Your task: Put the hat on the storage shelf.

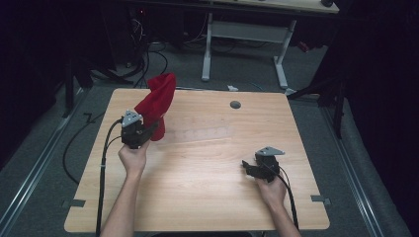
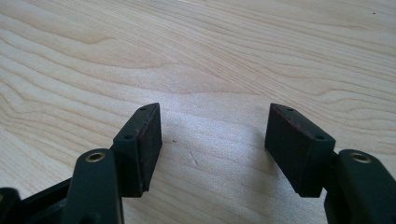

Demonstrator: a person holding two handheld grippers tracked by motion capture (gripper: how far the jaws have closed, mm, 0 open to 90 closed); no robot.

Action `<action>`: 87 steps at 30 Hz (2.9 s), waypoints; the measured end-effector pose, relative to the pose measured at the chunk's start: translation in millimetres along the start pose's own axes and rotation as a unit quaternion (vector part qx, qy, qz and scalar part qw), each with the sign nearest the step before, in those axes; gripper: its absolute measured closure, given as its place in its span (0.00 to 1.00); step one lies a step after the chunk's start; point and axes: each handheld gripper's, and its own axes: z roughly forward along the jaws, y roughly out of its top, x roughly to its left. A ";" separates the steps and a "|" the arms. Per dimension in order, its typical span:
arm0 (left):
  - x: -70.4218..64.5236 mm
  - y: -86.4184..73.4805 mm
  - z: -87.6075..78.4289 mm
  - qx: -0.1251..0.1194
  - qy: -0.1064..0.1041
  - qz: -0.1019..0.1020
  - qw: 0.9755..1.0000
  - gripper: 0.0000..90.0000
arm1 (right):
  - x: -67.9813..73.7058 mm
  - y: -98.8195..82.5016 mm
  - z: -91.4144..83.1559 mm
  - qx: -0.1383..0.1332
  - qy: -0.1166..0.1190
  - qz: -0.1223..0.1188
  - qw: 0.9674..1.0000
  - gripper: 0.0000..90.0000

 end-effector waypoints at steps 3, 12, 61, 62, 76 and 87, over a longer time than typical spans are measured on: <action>1.2 -2.9 0.1 0.003 0.003 0.001 1.000 0.94 | 0.1 0.0 -0.1 0.000 0.000 0.000 1.000 0.41; 4.1 -9.2 -3.0 0.009 0.005 -0.003 1.000 0.94 | 0.1 0.0 -0.1 0.001 0.000 0.001 1.000 0.41; 5.3 -13.9 -54.0 0.042 0.032 0.021 0.998 0.44 | 0.3 -0.1 -0.1 0.000 0.000 0.001 1.000 0.41; 5.8 -15.0 -56.3 0.041 0.032 0.021 0.998 0.44 | 0.3 -0.1 -0.1 0.000 -0.001 0.001 1.000 0.41; 6.4 -28.0 -76.3 0.053 0.023 0.006 0.998 0.43 | 0.4 -0.1 -0.1 0.000 -0.001 0.001 1.000 0.41; 4.5 -44.5 -80.8 0.072 0.019 0.002 0.997 0.43 | 0.4 -0.1 -0.1 0.000 -0.001 0.001 1.000 0.41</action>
